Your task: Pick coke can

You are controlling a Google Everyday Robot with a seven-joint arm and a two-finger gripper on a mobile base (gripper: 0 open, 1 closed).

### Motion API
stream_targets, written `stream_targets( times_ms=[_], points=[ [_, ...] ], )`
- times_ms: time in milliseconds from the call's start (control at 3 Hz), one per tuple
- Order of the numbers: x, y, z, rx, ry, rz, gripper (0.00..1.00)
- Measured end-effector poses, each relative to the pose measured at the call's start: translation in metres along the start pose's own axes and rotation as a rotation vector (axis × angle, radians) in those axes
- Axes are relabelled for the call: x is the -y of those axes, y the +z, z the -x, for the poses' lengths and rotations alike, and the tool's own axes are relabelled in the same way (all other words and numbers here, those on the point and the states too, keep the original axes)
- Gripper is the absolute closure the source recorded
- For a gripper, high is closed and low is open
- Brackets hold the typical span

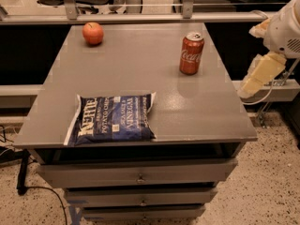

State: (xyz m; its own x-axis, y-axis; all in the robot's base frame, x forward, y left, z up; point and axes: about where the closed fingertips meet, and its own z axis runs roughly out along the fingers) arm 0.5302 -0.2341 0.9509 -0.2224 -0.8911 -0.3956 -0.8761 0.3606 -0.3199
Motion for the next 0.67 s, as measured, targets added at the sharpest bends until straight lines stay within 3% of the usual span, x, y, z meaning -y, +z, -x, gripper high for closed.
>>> stream_targets(
  times_ms=[667],
  points=[
    [0.055,0.031,0.003,0.176,0.064,-0.073,0.0]
  ],
)
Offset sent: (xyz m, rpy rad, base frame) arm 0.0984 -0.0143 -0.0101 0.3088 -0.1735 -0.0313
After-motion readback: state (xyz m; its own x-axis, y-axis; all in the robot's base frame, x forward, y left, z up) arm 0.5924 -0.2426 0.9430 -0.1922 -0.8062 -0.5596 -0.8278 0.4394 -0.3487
